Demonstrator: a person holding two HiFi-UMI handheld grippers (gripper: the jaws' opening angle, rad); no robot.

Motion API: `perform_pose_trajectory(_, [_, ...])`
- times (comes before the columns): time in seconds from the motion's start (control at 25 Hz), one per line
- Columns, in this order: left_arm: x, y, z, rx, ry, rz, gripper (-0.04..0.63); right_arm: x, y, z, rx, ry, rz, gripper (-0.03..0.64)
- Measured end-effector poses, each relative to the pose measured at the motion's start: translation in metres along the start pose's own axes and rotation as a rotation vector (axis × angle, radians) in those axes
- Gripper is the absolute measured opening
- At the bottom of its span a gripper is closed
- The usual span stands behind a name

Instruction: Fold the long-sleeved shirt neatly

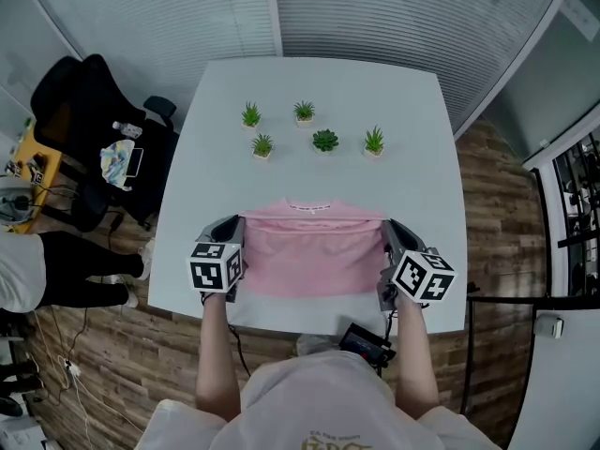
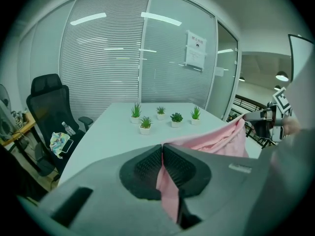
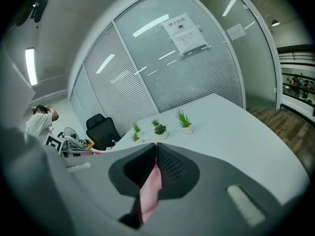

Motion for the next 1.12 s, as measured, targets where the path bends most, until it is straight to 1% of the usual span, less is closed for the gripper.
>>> perform_pose_trajectory(0.2, [0.032,-0.001,-0.012,-0.020,0.015,-0.035,0.017,0.031,0.001,0.012,-0.021,-0.006,-0.039,0.018])
perform_pose_trajectory(0.32, [0.052,-0.005,-0.020,-0.032,0.023,-0.069,0.017,0.050,-0.002,0.017,-0.036,-0.012,-0.065,0.018])
perform_pose_trajectory(0.6, [0.090,-0.020,-0.033,-0.057,0.047,-0.149,0.018,0.087,-0.013,0.033,-0.022,-0.027,-0.126,0.018])
perform_pose_trajectory(0.76, [0.108,-0.029,-0.037,-0.055,0.067,-0.184,0.018,0.104,-0.025,0.041,-0.032,-0.035,-0.161,0.018])
perform_pose_trajectory(0.88, [0.117,-0.034,-0.039,-0.035,0.101,-0.216,0.020,0.112,-0.032,0.046,-0.028,-0.046,-0.176,0.026])
perform_pose_trajectory(0.92, [0.120,-0.036,-0.039,-0.029,0.105,-0.229,0.027,0.113,-0.033,0.048,-0.023,-0.051,-0.175,0.039])
perform_pose_trajectory(0.96, [0.122,-0.038,-0.038,-0.026,0.102,-0.242,0.069,0.113,-0.034,0.049,-0.019,-0.054,-0.170,0.052])
perform_pose_trajectory(1.0, [0.123,-0.040,-0.037,-0.029,0.097,-0.251,0.129,0.112,-0.034,0.050,-0.018,-0.057,-0.163,0.065])
perform_pose_trajectory(1.04, [0.123,-0.041,-0.036,-0.034,0.094,-0.255,0.170,0.111,-0.033,0.051,-0.020,-0.060,-0.154,0.071])
perform_pose_trajectory(1.12, [0.120,-0.040,-0.036,-0.032,0.105,-0.245,0.181,0.109,-0.030,0.052,-0.021,-0.065,-0.132,0.078])
Point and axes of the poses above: the fingertips, and each gripper's own axes: x forward along the fingers, z to its right, y out of its top, the point moved 6 cm from there along -x, backward along the fingers, and after that the axes turned 6 degrees about -y, right-handed, at the moved point
